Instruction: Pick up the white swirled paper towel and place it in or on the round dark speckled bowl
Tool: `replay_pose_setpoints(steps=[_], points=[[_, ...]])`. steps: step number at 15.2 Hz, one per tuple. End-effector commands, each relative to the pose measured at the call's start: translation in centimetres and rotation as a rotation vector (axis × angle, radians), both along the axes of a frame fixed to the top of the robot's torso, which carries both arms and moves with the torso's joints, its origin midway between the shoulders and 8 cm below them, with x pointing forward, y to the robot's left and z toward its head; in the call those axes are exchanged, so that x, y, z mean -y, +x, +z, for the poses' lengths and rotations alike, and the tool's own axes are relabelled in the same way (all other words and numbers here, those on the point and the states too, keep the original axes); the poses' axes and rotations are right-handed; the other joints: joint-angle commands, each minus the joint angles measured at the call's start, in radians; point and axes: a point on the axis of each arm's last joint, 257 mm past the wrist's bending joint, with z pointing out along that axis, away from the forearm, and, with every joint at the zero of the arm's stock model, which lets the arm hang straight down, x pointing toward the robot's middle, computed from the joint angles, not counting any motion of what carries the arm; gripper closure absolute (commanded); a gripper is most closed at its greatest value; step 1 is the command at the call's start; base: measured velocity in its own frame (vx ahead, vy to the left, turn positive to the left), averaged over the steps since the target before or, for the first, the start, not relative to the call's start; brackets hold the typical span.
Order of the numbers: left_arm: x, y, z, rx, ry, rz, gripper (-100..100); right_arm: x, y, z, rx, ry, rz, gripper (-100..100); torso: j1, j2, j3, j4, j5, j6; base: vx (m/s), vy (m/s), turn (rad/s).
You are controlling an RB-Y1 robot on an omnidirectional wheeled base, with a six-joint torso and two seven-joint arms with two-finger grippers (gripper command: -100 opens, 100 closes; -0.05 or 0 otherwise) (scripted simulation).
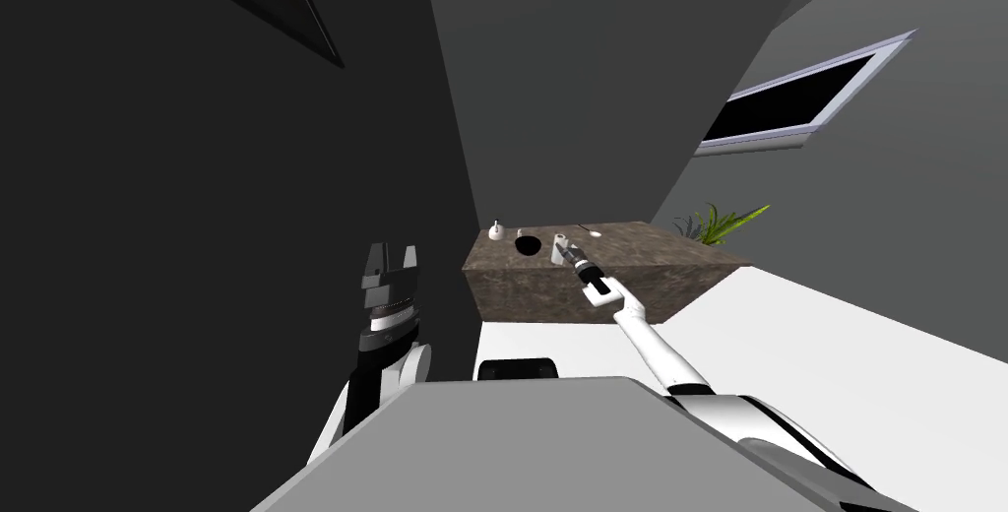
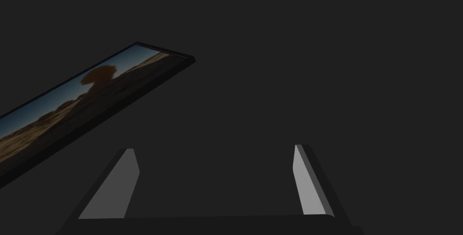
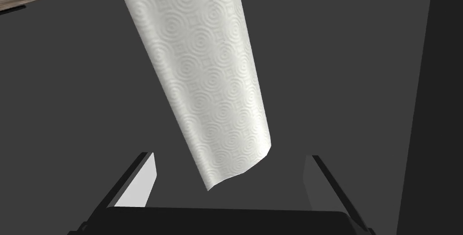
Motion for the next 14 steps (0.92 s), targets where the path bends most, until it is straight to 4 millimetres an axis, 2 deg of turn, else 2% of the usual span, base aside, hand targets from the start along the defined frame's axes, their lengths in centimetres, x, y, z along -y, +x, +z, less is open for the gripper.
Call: replay_pose_setpoints(steps=[1, 14], points=[[0.0, 0.0, 0.0, 0.0, 0.0, 0.0, 0, 0.7, 1.0, -0.9, -0.033, -0.063, -0.025, -100, 0.0, 0.0, 0.0, 0.0, 0.0, 0.0, -0.011, 0.068, -0.045], [0.0, 0.0, 0.0, 0.0, 0.0, 0.0, 0, 3.6, 4.1, -4.3, -0.167, -0.296, -0.108, -100, -0.001, -0.001, 0.0, 0.0, 0.0, 0.0, -0.002, 0.054, -0.032]])
